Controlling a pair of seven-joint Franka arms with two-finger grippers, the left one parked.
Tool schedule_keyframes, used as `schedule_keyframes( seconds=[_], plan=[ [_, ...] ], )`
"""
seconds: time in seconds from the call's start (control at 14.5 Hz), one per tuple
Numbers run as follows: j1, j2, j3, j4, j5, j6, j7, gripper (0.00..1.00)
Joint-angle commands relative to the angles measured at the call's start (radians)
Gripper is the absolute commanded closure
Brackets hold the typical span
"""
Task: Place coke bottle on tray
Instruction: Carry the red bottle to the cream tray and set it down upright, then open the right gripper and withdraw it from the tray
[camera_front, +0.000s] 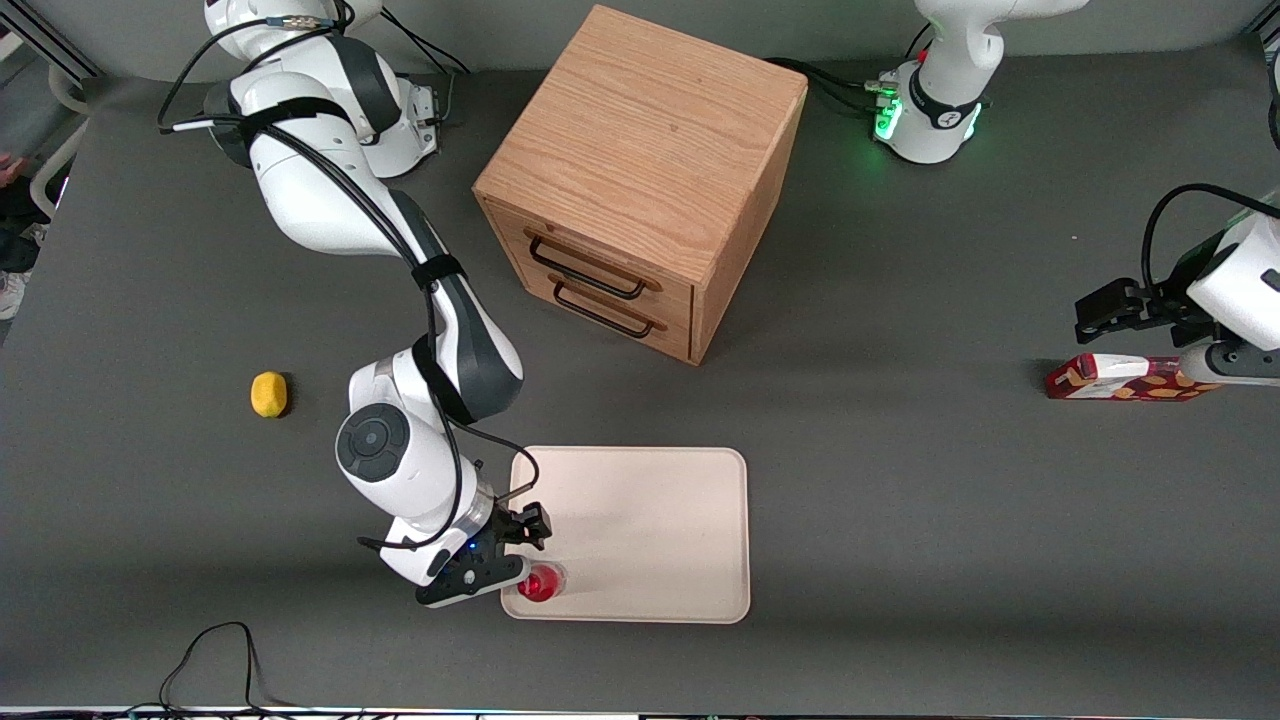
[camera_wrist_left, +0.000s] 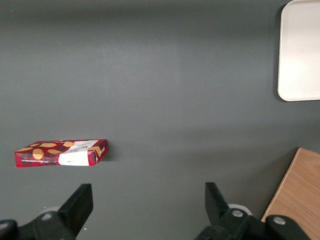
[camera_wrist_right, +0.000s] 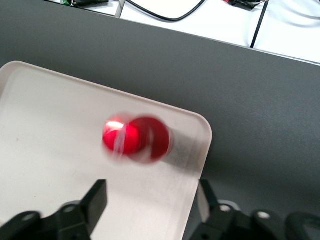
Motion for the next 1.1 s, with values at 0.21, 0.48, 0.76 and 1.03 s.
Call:
schedule_keyframes(
  seconds=[0.21,0.48,0.76,1.03],
  plan=[
    [0.001,0.003,-0.001,0.013,0.005,0.013,0.017,0.0],
    [-0.005,-0.186,-0.007,-0.138,0.008,-0.094,0.012,0.0],
    [-0.013,-0.635,-0.082,-0.624,0.022,-0.114,0.021,0.0],
    [-0.01,-0.947,-0.212,-0.815,0.021,-0.376,0.02,0.0]
  ],
)
